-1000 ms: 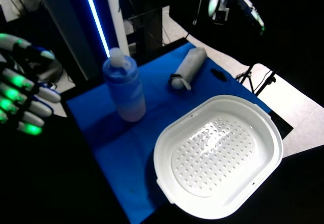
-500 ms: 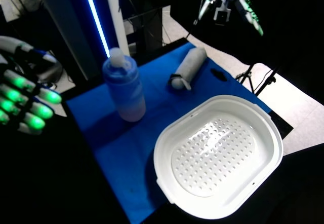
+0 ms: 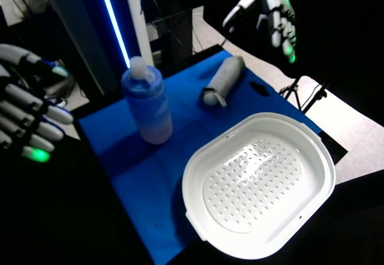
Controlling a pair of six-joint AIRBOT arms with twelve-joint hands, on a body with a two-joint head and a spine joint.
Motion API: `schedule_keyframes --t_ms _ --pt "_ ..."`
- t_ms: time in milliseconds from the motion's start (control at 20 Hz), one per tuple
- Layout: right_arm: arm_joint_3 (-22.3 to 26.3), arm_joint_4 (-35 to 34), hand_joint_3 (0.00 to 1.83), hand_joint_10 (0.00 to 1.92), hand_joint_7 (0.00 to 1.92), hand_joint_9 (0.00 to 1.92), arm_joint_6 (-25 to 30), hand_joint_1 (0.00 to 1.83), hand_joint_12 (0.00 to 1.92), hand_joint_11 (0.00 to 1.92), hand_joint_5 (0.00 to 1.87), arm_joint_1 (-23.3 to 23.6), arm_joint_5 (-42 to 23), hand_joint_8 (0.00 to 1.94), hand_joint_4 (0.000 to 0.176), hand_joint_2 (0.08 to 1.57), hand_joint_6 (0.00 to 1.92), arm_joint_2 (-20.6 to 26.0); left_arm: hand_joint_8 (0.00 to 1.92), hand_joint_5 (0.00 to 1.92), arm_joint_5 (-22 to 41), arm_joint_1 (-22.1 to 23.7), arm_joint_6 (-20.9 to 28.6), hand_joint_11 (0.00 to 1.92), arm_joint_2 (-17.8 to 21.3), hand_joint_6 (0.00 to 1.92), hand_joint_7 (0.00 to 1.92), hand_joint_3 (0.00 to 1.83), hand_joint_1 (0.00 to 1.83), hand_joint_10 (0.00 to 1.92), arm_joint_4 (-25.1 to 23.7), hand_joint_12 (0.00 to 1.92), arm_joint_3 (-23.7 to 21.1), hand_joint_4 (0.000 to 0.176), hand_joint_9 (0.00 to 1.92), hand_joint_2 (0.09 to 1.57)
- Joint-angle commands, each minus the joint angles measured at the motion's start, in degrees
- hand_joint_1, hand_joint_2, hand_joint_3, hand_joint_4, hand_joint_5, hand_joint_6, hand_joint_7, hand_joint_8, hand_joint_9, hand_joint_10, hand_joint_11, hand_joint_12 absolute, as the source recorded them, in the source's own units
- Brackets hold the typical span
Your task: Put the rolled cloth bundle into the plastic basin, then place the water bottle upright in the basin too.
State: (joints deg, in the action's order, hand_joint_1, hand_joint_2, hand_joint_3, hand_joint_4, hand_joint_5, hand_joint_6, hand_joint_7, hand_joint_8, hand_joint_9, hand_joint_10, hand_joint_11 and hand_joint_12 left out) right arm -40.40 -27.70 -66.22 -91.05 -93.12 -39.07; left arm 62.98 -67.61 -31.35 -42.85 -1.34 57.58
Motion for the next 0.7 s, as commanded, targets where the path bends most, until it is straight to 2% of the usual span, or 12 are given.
schedule_keyframes --t_ms 0,50,100,200,300,450,500,550,650 --pt "-0.4 -0.4 0.0 0.0 0.23 0.18 0.5 0.12 0.53 0.0 0.29 0.2 -7.0 0.0 0.015 1.43 0.0 0.2 0.01 0.02 1.1 2.0 1.8 0.17 -1.3 0.0 0.03 0.0 0.57 0.01 -1.4 0.02 0.7 0.176 0.06 0.8" --pt "-0.4 -0.4 0.0 0.0 0.23 0.18 0.5 0.12 0.54 0.0 0.3 0.2 -7.0 0.0 0.025 1.43 0.0 0.2 0.01 0.03 -1.6 4.2 2.8 0.1 -2.3 0.01 0.04 0.0 0.57 0.0 -3.9 0.0 1.6 0.176 0.05 0.8" --pt "-0.4 -0.4 0.0 0.0 0.23 0.19 0.5 0.12 0.54 0.0 0.3 0.2 -7.0 0.0 0.02 1.43 0.0 0.2 0.01 0.07 -3.9 6.0 3.3 0.07 -3.1 0.02 0.06 0.0 0.59 0.01 -6.0 0.0 2.2 0.176 0.06 0.79" --pt "-0.4 -0.4 0.0 0.0 0.23 0.18 0.5 0.12 0.53 0.0 0.3 0.2 -7.0 0.0 0.027 1.43 0.0 0.2 0.01 0.09 -8.7 9.2 3.4 0.07 -4.5 0.02 0.08 0.0 0.63 0.0 -9.7 0.01 3.3 0.176 0.06 0.79" --pt "-0.4 -0.4 0.0 0.0 0.22 0.18 0.5 0.11 0.55 0.0 0.29 0.2 -7.0 0.0 0.032 1.43 0.0 0.2 0.01 0.09 -13.5 12.4 5.7 0.1 -7.0 0.01 0.08 0.0 0.64 0.01 -14.4 0.02 5.1 0.176 0.07 0.8" --pt "-0.4 -0.4 0.01 0.0 0.22 0.18 0.5 0.11 0.52 0.0 0.29 0.1 -7.0 0.0 0.031 1.44 0.0 0.2 0.0 0.1 -19.7 15.3 7.3 0.09 -9.7 0.01 0.05 0.0 0.68 0.0 -20.1 0.02 6.9 0.176 0.04 0.81" --pt "-0.4 -0.4 0.0 0.0 0.23 0.19 0.5 0.11 0.53 0.0 0.29 0.1 -7.0 0.0 0.036 1.43 0.0 0.2 0.0 0.1 -22.3 16.4 7.3 0.09 -10.5 0.01 0.05 0.0 0.67 0.0 -22.4 0.02 7.4 0.176 0.04 0.81" --pt "-0.4 -0.4 0.0 0.0 0.24 0.19 0.5 0.1 0.54 0.0 0.29 0.1 -7.0 0.0 0.045 1.42 0.0 0.2 0.0 0.11 -24.4 17.2 7.2 0.08 -11.1 0.01 0.05 0.01 0.65 0.0 -23.8 0.02 7.9 0.176 0.04 0.82" --pt "-0.4 -0.4 0.0 0.0 0.24 0.2 0.5 0.1 0.54 0.0 0.29 0.1 -7.0 0.0 0.044 1.43 0.0 0.2 0.01 0.12 -26.7 17.6 6.2 0.05 -12.1 0.01 0.07 0.01 0.64 0.01 -24.2 0.01 8.7 0.176 0.08 0.84"
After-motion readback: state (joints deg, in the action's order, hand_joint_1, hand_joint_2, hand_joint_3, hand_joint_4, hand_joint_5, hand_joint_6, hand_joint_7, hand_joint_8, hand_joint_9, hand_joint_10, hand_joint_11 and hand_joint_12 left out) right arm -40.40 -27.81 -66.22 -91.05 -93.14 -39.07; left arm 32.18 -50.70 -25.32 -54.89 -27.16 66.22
